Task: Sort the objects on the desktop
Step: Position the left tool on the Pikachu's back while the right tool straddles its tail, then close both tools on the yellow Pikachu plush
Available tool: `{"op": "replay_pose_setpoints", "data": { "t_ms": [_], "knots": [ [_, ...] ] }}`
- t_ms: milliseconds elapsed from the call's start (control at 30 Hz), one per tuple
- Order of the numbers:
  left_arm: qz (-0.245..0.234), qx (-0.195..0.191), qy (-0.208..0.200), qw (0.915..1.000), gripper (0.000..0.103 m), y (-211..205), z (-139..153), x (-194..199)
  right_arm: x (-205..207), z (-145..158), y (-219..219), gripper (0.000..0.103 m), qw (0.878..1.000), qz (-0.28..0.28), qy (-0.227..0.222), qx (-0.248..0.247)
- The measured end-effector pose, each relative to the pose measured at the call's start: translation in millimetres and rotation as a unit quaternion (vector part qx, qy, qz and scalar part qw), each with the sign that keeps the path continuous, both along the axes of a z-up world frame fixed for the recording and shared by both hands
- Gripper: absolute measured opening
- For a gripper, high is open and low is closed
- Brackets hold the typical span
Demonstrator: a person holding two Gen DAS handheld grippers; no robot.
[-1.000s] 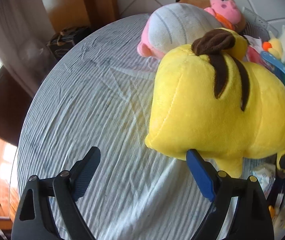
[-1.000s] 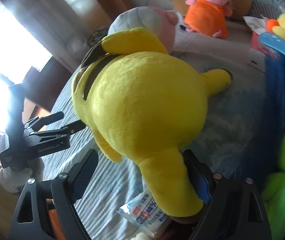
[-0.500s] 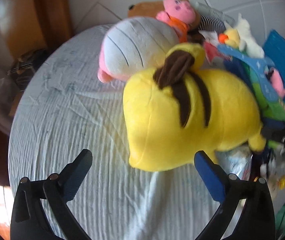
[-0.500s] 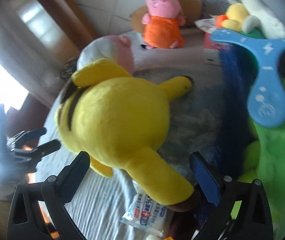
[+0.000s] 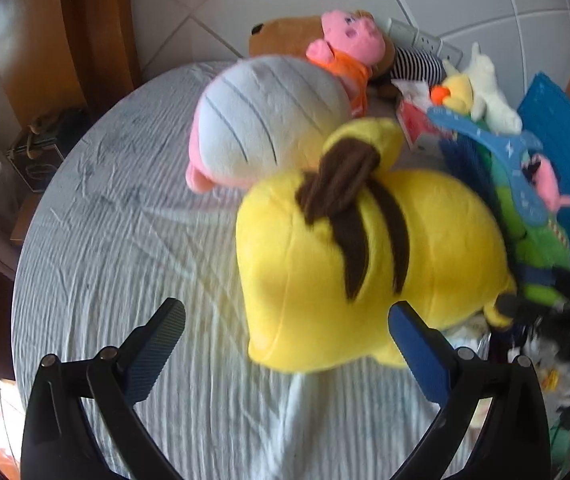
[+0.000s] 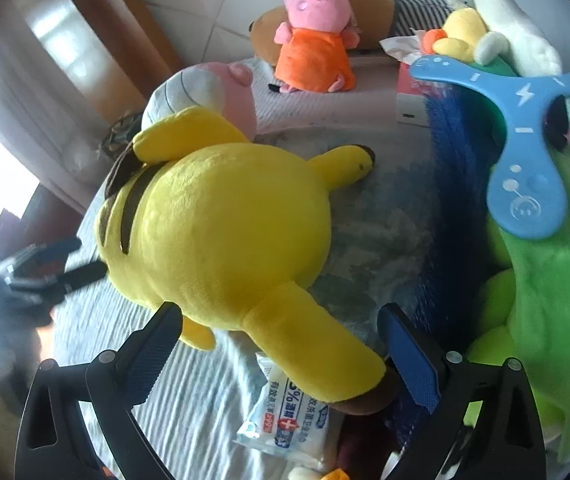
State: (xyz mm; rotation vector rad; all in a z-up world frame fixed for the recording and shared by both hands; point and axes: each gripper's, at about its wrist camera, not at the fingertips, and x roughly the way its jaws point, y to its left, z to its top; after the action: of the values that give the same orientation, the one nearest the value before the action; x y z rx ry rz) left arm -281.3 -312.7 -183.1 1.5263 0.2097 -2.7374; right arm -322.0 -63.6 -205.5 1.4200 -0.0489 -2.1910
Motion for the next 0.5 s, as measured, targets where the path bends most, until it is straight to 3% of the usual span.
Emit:
{"op": "replay_pose_setpoints", "data": {
  "t_ms": [100,333,500],
  "knots": [
    [-0.01,-0.009,0.013,0.9998,0.103,3.8,13.1,-18.4,-5.4,-4.7,-1.5,0.083,1.0,0.002,-0.008,-0.005],
    [-0.02,-0.026,0.009,0.9994,0.089,16.4,14.7,-50.3,-6.8,-8.7,-0.8,0.082,1.0,0.004,-0.017,-0.009],
    [-0.007,-0.01,0.008,0.9999,0.089,-2.9,6.3,-14.5,-4.7,-11.9,-2.2,0.084,1.0,0.006,-0.012,-0.005]
  ]
}}
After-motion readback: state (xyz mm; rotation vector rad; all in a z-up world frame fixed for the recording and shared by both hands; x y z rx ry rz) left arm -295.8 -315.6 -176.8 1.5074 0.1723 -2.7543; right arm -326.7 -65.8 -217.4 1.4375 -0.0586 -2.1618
